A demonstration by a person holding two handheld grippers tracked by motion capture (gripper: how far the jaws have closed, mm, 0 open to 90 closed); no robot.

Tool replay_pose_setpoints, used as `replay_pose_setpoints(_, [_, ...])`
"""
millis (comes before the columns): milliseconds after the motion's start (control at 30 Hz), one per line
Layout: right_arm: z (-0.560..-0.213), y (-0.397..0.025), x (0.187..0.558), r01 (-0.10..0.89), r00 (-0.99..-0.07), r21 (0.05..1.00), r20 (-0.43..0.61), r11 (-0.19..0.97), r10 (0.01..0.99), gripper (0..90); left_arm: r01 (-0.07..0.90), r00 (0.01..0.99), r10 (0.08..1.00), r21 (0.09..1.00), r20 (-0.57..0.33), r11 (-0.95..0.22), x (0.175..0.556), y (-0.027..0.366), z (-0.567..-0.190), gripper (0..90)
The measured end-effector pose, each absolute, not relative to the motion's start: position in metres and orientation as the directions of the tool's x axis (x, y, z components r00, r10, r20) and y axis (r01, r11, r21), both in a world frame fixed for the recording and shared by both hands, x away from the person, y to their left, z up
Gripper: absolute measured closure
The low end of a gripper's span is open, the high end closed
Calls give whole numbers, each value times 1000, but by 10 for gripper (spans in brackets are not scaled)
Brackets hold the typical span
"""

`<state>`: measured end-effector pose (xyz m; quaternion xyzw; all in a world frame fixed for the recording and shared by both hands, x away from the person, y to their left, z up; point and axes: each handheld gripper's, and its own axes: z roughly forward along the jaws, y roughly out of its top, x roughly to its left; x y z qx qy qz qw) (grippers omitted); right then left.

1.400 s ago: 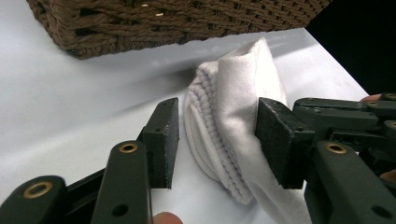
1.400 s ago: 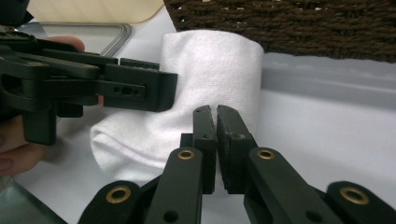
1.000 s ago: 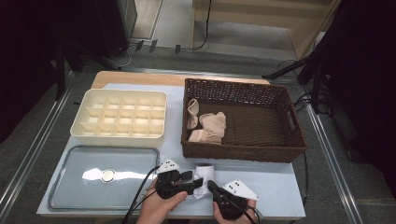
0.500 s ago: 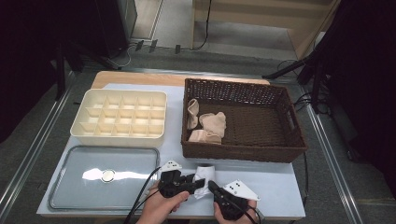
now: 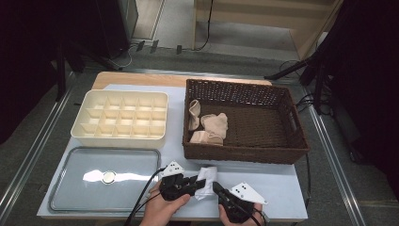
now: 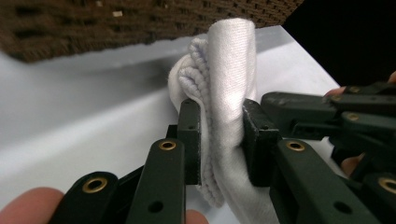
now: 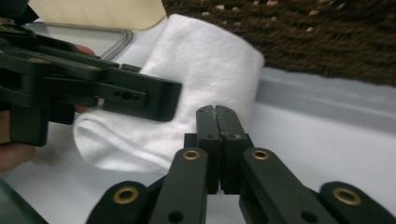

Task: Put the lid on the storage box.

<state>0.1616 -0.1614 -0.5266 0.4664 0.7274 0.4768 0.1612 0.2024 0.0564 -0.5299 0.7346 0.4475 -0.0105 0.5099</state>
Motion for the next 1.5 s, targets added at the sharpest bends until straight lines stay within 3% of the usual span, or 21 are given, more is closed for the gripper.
replay_pose_setpoints(367, [-522,-176,165,445,-504,891,167,89,847,772,618,615,670,782,-416,-82,199,73,-516,732])
replay_pose_setpoints(600, [-522,-187,171,426,-471,900,136,90,871,608,598,619,677,798,-398,-77,199,84,-510,731])
replay_pose_setpoints(900, [-521,-210,176,408,-471,907,113,103,875,585,591,604,694,804,-391,-62,202,99,-504,731])
replay_pose_setpoints(1033, [-522,-214,176,398,-446,909,70,128,893,477,591,598,699,805,-391,-55,202,103,-503,731])
replay_pose_setpoints(1133, [-522,-214,175,368,-442,919,36,144,896,449,588,599,699,807,-389,-54,202,105,-501,731])
replay_pose_setpoints(1233, [-523,-215,174,352,-434,928,43,125,900,447,584,597,703,810,-387,-50,202,108,-500,731])
replay_pose_setpoints(1367, [-525,-217,173,374,-430,921,70,107,900,522,574,592,711,818,-378,-43,201,113,-497,730])
replay_pose_setpoints(1500, [-524,-219,172,360,-414,926,51,112,909,496,569,584,719,822,-377,-32,201,121,-494,729])
